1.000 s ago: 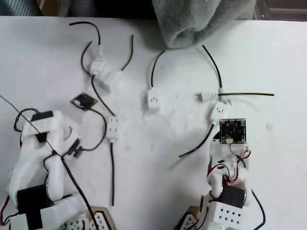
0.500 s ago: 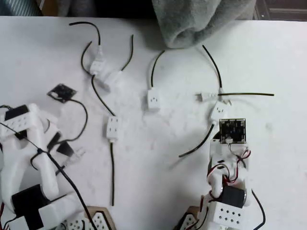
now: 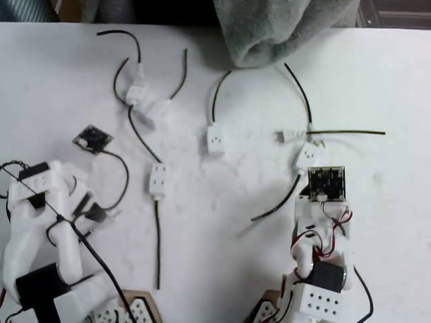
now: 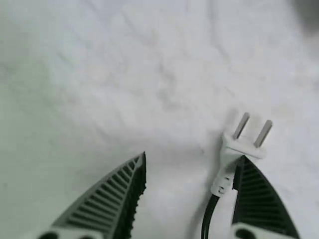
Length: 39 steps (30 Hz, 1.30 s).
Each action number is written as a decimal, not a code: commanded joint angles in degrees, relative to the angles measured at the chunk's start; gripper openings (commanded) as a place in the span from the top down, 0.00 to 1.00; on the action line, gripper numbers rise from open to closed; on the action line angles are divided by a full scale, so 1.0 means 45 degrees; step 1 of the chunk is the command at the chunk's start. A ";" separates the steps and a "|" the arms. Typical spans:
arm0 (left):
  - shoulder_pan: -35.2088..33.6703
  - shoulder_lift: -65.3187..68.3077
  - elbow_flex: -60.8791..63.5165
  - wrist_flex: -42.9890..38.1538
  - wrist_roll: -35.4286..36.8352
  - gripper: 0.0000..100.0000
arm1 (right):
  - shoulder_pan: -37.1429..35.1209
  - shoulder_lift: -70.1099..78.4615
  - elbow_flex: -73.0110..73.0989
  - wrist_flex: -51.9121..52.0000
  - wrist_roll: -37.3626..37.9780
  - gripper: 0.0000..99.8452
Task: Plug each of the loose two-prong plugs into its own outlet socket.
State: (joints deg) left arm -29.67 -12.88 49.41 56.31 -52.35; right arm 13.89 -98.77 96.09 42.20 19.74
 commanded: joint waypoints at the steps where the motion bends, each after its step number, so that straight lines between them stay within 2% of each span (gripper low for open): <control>1: 0.0264 -0.0068 0.0098 -0.0352 0.0020 0.72 | -0.0107 -0.0049 0.0000 -0.0342 0.0098 0.98; 11: 0.0303 -0.0049 0.0098 -0.0313 -0.0078 0.72 | -0.0557 -0.0049 0.0059 -0.0342 0.0137 0.98; 17: 0.0811 -0.0049 0.0098 0.1035 -0.0664 0.72 | -0.0576 -0.0049 0.0234 -0.0576 0.0567 0.98; 29: 0.1201 0.0049 0.0098 0.1016 -0.0352 0.72 | -0.0576 -0.0049 0.0234 -0.0557 0.0567 0.98; 32: 0.1201 0.0068 0.0098 0.1035 -0.0352 0.79 | -0.0576 -0.0049 0.0234 -0.0557 0.0567 0.98; 36: 0.1553 0.0068 0.0391 0.1114 -0.0430 0.96 | -0.0596 -0.0049 0.0234 -0.0576 0.0567 0.98; 37: 0.1631 0.0049 0.0469 0.1114 -0.0449 0.98 | -0.0596 -0.0049 0.0234 -0.0576 0.0567 0.98; 39: 0.1631 0.0049 0.0488 0.1114 -0.0371 0.96 | -0.0596 -0.0049 0.0234 -0.0576 0.0567 0.98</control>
State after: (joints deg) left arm -22.90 -12.26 51.60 60.97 -54.37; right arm 11.78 -98.77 96.53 40.97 21.76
